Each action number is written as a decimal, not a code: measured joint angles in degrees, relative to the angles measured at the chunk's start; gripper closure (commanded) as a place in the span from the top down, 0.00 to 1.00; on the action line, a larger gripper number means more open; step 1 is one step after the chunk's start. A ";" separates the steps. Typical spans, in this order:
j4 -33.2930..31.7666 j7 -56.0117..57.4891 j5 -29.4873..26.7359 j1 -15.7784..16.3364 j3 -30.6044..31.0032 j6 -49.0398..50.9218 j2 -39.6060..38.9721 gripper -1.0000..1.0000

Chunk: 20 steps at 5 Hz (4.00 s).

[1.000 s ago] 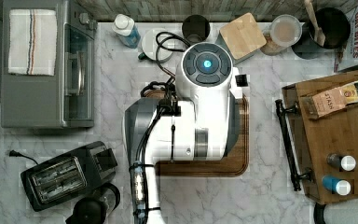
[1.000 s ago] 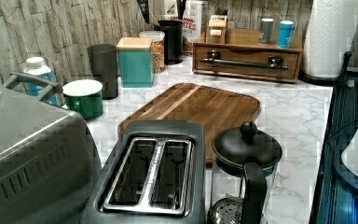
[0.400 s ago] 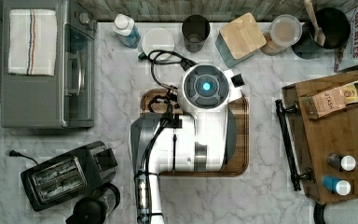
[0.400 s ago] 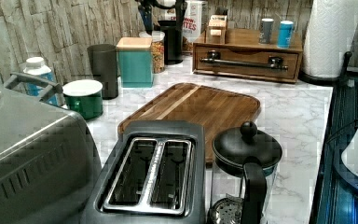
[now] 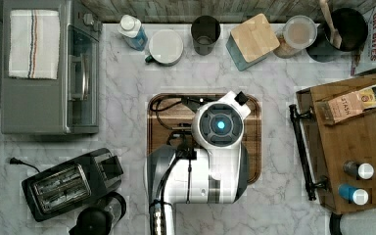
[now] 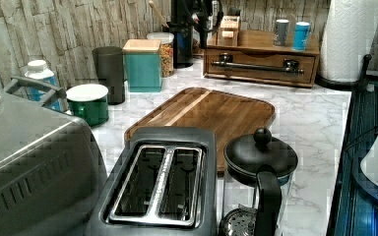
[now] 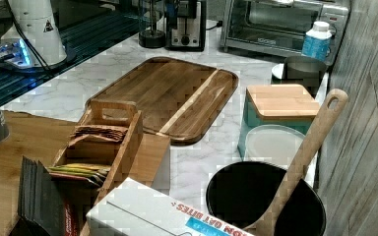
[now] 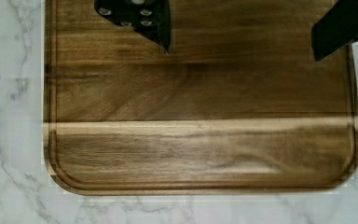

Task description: Open the drawer.

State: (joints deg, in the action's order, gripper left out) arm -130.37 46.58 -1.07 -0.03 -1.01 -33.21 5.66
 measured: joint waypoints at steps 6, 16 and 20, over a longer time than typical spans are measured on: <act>-11.64 26.89 5.42 -8.57 -16.75 -25.49 1.45 1.00; -9.96 47.20 -16.17 -10.43 -19.21 -39.87 -18.36 1.00; -5.48 47.14 -11.05 -8.25 -21.10 -24.93 -18.33 1.00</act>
State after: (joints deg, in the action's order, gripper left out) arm -135.85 93.72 -12.11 -8.28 -22.12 -58.14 -12.67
